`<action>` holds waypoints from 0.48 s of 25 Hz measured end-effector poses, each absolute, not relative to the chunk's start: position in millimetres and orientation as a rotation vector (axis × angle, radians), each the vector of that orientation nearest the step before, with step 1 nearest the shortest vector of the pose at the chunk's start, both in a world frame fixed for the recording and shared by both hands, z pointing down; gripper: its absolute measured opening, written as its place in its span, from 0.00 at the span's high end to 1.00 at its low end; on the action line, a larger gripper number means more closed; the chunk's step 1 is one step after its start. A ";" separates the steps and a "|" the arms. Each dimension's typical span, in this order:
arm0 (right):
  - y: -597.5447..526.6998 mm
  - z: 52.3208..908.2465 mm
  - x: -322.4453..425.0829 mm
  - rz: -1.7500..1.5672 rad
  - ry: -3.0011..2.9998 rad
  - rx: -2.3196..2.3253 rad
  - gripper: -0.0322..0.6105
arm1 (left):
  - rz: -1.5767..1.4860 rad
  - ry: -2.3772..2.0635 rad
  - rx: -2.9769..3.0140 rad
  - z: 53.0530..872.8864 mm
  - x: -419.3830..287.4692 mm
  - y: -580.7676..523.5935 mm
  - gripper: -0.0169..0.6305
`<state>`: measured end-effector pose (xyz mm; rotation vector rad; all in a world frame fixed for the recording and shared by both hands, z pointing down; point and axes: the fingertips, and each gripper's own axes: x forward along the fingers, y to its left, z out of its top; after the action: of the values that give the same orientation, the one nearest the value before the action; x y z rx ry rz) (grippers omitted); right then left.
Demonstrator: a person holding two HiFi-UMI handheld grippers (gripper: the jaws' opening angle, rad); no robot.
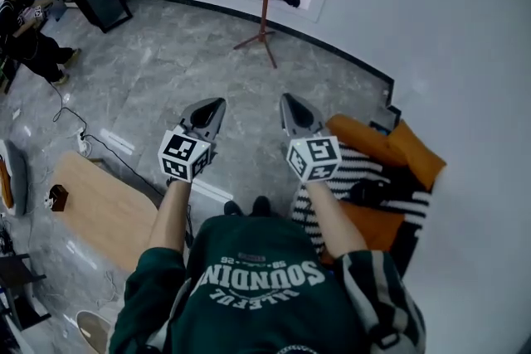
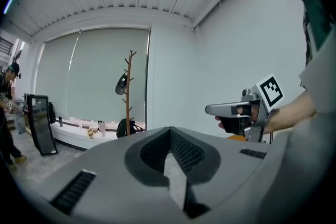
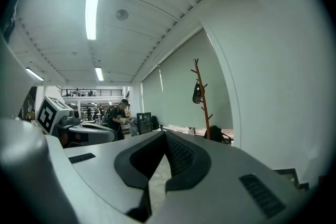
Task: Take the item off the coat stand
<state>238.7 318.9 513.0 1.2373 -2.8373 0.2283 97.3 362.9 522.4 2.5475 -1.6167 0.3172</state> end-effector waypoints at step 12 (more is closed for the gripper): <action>304.3 520.9 237.7 0.229 -2.852 1.176 0.95 | 0.248 -1.624 2.502 521.0 107.2 342.0 0.97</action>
<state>237.7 304.3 520.9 1.1764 -2.8517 0.2287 107.2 342.0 521.0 2.5021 -1.6239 0.2478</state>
